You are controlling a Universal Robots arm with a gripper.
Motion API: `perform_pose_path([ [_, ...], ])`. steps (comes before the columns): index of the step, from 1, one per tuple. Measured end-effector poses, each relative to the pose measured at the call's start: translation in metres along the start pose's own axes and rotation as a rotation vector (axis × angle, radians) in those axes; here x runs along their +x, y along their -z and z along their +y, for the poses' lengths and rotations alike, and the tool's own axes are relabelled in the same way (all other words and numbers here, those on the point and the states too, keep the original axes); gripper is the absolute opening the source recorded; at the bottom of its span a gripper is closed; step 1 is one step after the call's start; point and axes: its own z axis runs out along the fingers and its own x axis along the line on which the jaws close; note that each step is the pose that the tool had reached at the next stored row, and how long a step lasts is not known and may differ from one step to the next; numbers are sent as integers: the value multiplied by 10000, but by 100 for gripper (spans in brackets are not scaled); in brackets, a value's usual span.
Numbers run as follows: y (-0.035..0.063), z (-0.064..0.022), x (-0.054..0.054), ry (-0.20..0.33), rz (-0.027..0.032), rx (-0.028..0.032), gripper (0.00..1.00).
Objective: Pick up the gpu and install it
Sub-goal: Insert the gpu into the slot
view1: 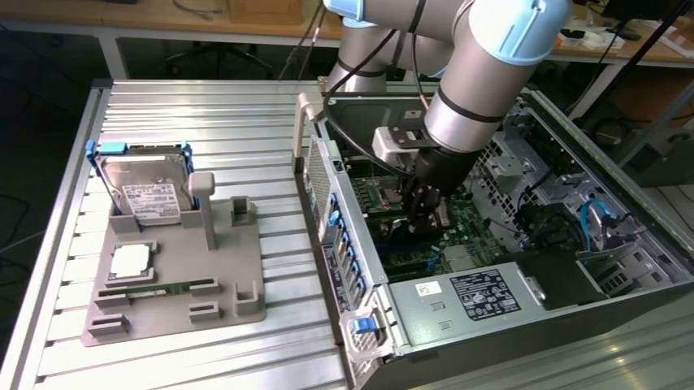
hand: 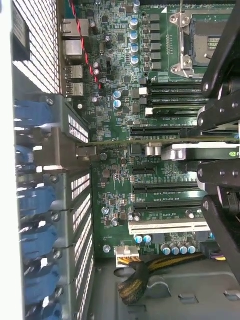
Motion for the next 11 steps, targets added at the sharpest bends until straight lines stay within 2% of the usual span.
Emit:
perform_pose_path([
  [11, -11, 0, -18, 1, 0, 5, 27],
])
